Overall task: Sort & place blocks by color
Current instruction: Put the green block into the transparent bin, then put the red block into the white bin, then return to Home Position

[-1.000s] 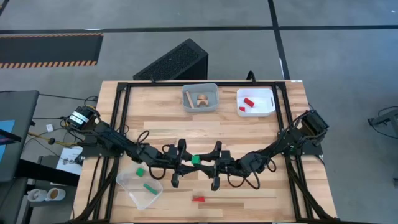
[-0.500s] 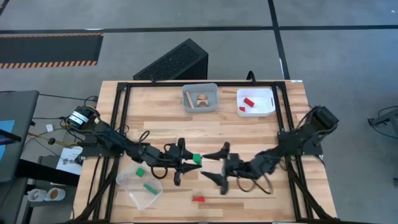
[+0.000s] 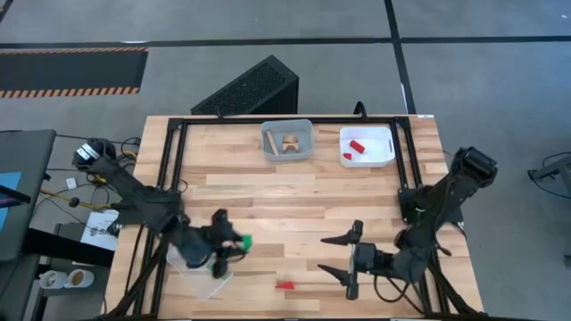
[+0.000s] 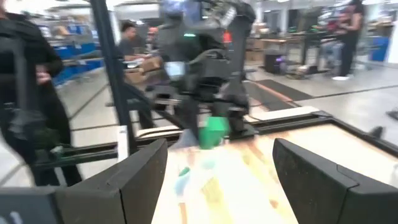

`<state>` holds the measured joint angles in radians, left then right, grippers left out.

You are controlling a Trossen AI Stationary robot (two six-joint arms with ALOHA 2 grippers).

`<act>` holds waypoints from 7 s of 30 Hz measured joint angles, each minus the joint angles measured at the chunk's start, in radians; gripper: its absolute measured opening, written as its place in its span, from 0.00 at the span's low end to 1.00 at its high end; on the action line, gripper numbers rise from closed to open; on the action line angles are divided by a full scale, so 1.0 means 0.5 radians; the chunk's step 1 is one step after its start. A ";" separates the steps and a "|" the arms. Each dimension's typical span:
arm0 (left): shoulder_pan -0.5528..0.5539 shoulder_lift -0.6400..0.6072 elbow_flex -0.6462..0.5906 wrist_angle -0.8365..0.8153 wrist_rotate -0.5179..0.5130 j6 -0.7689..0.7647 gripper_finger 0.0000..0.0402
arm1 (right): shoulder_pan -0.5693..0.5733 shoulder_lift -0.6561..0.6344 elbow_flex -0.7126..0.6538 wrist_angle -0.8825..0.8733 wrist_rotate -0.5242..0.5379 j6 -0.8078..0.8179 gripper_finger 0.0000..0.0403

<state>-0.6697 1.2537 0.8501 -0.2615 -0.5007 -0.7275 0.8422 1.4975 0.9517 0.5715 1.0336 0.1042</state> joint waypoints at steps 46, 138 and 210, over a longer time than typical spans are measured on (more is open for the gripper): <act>-0.909 0.332 0.033 -0.292 -2.131 -0.768 0.52 | -0.420 0.977 0.038 0.477 -1.143 0.580 0.77; -0.091 0.475 -0.795 3.191 -0.004 1.379 0.03 | -0.476 1.359 0.449 -0.482 -1.356 0.667 0.46; 0.132 0.475 -0.796 2.767 -0.303 0.995 0.03 | -2.132 -1.447 -0.900 -1.642 -1.795 0.269 0.50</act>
<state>-0.6035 1.4914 0.4522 1.1219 -0.6522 -0.2300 -0.2240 0.7738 0.5019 -0.2495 0.1361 0.2387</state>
